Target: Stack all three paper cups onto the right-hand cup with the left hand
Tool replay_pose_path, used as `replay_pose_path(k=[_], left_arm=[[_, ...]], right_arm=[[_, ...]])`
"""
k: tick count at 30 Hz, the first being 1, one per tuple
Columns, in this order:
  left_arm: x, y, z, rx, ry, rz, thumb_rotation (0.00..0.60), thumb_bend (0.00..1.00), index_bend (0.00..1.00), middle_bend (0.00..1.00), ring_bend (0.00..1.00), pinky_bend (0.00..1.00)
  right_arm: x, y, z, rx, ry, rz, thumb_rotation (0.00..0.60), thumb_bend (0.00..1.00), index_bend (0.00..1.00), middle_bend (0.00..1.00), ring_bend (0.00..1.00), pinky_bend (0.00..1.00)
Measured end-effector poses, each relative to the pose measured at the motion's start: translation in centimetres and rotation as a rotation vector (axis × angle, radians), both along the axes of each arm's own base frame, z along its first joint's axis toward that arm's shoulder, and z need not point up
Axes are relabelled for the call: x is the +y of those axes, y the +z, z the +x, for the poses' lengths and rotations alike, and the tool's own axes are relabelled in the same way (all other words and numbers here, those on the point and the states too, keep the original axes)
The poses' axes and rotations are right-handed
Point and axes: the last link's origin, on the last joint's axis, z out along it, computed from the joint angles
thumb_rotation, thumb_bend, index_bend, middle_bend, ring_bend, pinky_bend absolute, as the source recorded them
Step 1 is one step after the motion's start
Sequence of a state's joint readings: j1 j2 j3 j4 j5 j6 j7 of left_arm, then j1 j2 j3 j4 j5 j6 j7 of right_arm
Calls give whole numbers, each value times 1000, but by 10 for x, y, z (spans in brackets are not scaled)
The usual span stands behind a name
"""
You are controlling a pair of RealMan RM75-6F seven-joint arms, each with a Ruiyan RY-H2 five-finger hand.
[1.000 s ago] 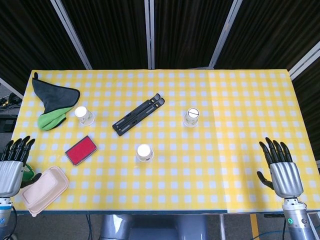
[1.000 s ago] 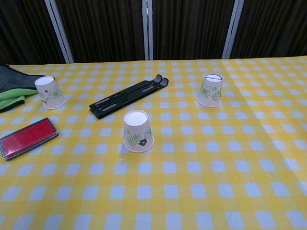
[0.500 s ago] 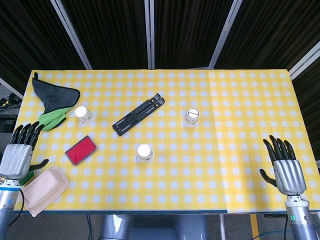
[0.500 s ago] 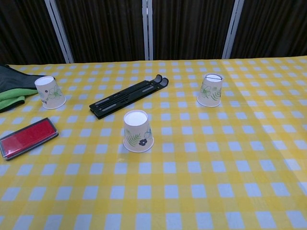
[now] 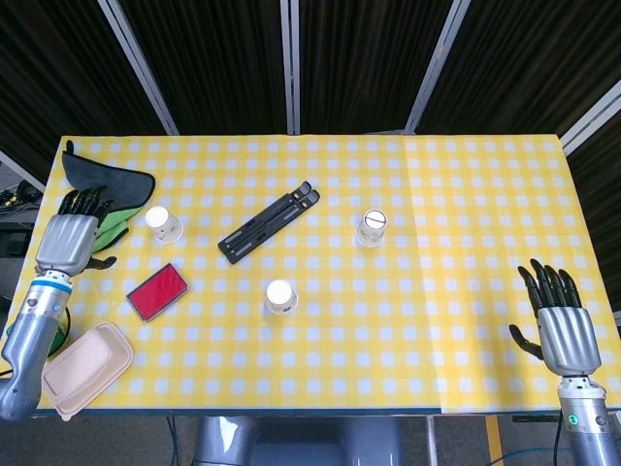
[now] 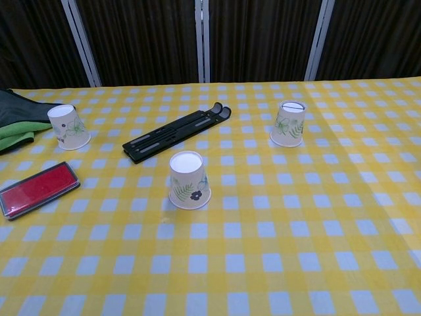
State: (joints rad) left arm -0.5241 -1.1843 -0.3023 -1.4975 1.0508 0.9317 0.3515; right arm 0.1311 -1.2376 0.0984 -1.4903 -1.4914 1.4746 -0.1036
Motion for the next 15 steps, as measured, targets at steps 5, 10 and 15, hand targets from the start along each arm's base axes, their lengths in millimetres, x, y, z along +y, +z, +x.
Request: replay_pose_path(k=[5,10,15], left_arm=[[33,-6,1,30,43,-34,600,175,185,0,0,0],[55,-20,-2,59,84,-67,600,230,194,0,0,0],[70,-37,-7,73,125,-98,600,230,203,0,0,0]], right_arm=[[-2,1,-3,3,-13,-7,600,152,0,0,0,0],[-3,4,-6,3,-29,-20,600,152,0,0,0,0],[-5,5,-8,6,-39,-24,600,153,0,0,0,0]])
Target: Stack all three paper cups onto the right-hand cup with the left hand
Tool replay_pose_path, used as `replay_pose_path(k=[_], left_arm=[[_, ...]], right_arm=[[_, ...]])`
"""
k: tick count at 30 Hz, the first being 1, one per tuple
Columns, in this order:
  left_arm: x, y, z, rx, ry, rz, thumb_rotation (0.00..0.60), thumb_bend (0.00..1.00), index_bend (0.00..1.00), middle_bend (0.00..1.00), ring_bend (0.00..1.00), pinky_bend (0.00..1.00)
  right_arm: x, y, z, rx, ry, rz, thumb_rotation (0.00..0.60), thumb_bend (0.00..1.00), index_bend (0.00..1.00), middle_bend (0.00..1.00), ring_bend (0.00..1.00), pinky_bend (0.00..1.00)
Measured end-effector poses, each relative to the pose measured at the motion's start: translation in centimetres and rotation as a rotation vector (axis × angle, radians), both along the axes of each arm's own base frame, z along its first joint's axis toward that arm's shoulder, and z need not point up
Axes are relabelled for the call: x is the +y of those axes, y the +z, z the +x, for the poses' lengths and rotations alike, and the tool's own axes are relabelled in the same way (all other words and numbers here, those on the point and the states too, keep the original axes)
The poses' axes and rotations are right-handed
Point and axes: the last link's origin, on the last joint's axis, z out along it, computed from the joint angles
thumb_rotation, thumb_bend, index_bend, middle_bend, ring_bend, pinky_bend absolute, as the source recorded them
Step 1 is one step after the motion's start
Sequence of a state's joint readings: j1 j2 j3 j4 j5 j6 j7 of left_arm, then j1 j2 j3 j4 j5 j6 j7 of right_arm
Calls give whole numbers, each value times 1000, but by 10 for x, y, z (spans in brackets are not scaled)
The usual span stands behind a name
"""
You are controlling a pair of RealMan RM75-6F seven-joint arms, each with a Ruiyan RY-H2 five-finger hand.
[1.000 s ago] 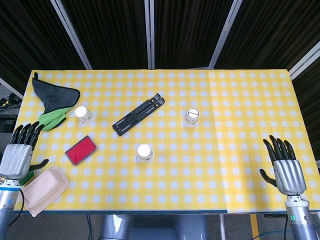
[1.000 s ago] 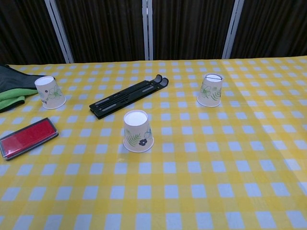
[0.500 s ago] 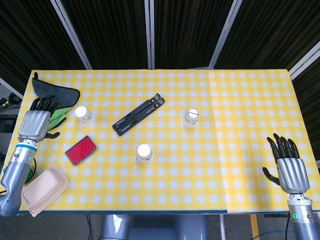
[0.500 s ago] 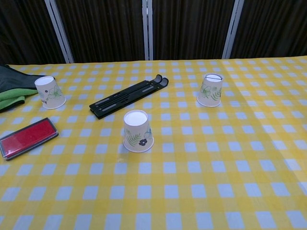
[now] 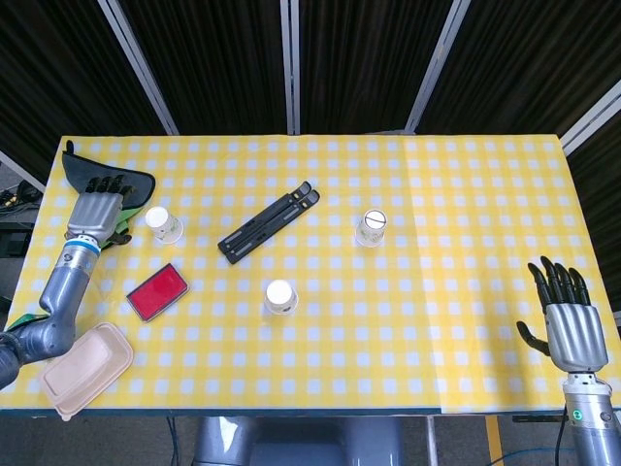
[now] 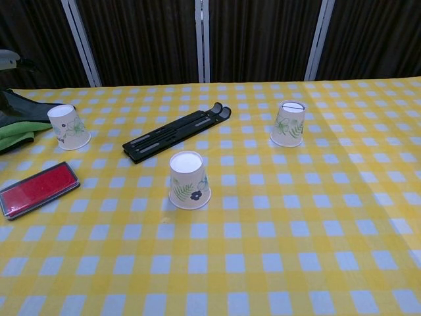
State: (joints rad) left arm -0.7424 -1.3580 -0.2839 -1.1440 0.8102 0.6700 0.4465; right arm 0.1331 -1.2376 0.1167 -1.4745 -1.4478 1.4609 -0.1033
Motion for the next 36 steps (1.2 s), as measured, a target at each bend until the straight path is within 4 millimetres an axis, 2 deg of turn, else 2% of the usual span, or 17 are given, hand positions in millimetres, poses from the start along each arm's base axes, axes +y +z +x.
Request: replay_pose_path(k=[6,12,18,22,29,33,36], left_arm=[[14,-21,-3,10,29,-33,600,230,209,0,0,0],[23,-38,4,-3,20,-43,600,234,214,0,0,0],[28,-49,10,-6,-3,-58,600,400,276,0,0,0],[29,-56,13,-9,-12,-69,600,449,360,0,0,0],[29,-56,17,-29,-35,-59,600,449,377,0,0,0],[27,-48,30,-70,-80,-44,600,448,373,0,0,0],[23,-41,48,-117,-133,-35,600,448,365,0,0,0]], right_arm=[[0,0,-3,7,-9,-3,600,153,0,0,0,0],[0,1,-4,7,-14,-5,600,152,0,0,0,0],[0,-1,-4,10,-15,-1,600,152,0,0,0,0],[0,-1,-5,11,-19,3,600,153,0,0,0,0],[0,0,-5,8,-20,-5,600,153,0,0,0,0],[0,0,-5,6,-18,-6,600,153,0,0,0,0],[0,1,-5,3,-18,-8,600,153,0,0,0,0]])
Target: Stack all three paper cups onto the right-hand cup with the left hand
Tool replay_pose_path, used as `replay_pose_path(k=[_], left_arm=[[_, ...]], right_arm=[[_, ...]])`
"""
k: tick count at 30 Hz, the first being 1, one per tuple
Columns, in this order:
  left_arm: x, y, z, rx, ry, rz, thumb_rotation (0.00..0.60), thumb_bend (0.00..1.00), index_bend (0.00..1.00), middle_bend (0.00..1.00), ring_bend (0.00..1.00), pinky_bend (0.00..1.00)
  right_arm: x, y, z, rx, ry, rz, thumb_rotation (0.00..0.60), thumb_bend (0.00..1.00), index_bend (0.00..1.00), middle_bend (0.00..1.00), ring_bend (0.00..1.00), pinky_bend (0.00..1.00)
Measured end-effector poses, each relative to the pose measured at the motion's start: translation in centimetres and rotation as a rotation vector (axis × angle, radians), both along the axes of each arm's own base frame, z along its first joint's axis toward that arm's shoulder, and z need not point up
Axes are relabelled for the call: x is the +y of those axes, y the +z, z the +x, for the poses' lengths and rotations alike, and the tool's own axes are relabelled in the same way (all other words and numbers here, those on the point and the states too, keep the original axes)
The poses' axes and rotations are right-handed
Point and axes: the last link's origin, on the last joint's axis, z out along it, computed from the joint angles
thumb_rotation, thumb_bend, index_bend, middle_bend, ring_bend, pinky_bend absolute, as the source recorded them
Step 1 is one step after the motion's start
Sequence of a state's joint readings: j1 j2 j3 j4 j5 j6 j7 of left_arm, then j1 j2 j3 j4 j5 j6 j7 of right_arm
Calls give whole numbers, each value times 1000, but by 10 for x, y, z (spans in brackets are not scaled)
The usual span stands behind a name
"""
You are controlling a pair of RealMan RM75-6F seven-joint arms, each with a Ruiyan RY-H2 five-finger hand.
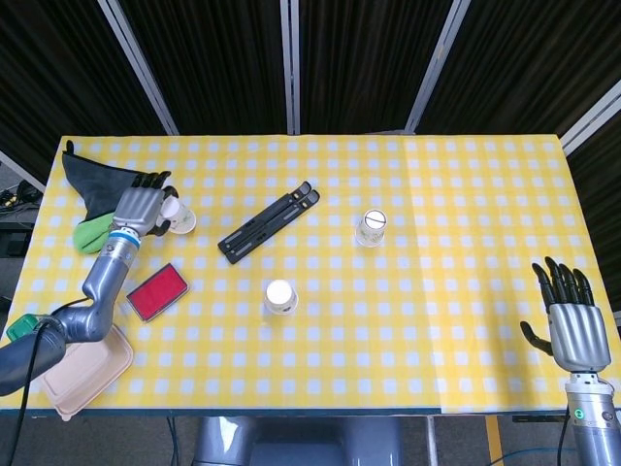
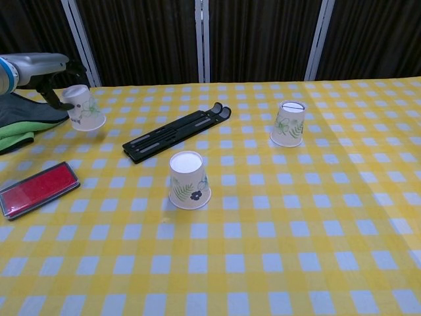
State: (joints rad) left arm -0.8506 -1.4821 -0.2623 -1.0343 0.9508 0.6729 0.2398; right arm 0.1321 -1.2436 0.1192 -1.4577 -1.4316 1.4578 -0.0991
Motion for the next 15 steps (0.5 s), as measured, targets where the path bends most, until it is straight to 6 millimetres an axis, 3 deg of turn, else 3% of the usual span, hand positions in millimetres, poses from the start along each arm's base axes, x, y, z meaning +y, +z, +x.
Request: replay_pose_path(k=[6,15], left_arm=[[-20,7,46,-78,-139,-25,600,449,358,0,0,0],[-75,-5,111,-123,-369,-141,600,448,352,0,0,0]], right_arm=[[-1,2,-1,-5,-5,-8,600,153,0,0,0,0],[0,7,-2,-15,-8,-20,600,153,0,0,0,0]])
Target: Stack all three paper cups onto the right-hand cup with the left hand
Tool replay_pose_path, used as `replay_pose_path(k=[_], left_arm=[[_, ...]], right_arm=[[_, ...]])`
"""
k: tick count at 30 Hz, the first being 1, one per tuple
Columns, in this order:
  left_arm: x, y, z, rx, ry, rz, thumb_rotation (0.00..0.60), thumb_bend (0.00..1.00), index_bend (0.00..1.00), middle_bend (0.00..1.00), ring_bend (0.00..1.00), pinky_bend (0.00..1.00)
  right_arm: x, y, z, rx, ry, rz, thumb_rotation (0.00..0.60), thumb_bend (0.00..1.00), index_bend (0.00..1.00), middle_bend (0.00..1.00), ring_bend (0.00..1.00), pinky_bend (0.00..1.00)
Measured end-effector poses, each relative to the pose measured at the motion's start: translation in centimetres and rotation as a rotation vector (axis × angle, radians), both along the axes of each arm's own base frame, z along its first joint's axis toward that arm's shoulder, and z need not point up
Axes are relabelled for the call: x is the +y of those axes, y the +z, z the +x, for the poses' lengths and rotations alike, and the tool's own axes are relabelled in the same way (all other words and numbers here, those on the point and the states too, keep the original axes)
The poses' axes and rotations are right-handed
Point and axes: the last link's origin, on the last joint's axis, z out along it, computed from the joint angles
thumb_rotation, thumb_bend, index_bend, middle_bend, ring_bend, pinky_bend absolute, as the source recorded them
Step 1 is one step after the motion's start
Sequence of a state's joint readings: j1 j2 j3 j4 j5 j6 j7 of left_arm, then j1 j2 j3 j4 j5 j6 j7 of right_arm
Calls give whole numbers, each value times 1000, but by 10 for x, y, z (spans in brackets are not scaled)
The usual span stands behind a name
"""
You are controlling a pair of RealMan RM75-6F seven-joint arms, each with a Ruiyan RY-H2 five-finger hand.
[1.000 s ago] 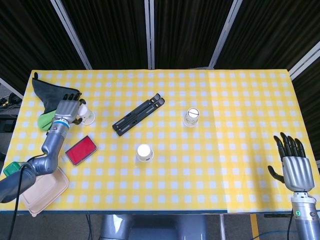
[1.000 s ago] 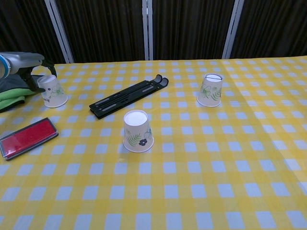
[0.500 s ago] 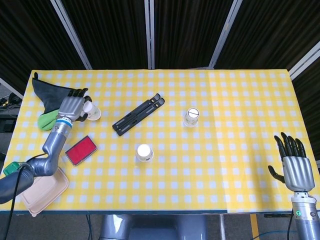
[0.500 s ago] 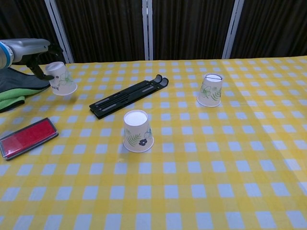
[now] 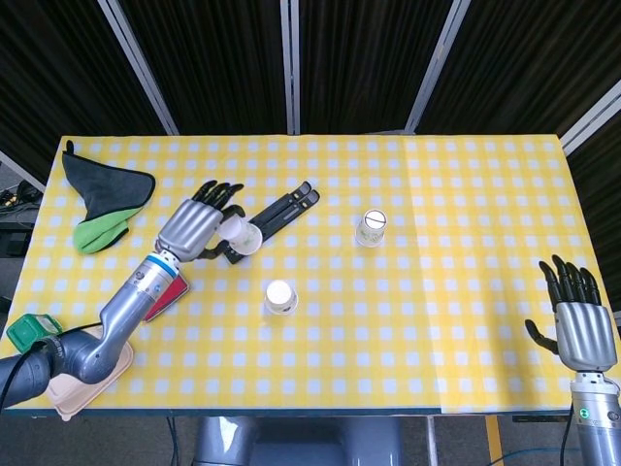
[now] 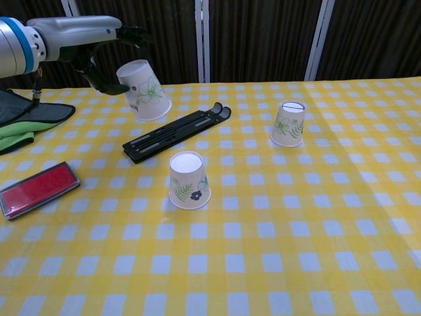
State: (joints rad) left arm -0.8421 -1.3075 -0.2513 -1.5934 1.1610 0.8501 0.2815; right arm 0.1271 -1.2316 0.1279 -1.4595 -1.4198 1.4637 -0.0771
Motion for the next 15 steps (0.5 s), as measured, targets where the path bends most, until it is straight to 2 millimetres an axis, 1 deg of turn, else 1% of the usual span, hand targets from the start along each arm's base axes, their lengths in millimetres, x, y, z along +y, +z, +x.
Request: replay_pose_path(k=[4,10,15], left_arm=[[-18,-9,11,34,-67,-39,600,448,353,0,0,0],[-29,-26,20,52,-98,-89,600,448,354,0,0,0],[-35,-36,25,56,-99,-125,600,448,356,0,0,0]], right_arm=[[1,3,0,-6,1,-6,600,153,0,0,0,0],[2,7,0,-14,4,-18,600,153,0,0,0,0],[3,10,-1,-23,4,-25,600,153,0,0,0,0]])
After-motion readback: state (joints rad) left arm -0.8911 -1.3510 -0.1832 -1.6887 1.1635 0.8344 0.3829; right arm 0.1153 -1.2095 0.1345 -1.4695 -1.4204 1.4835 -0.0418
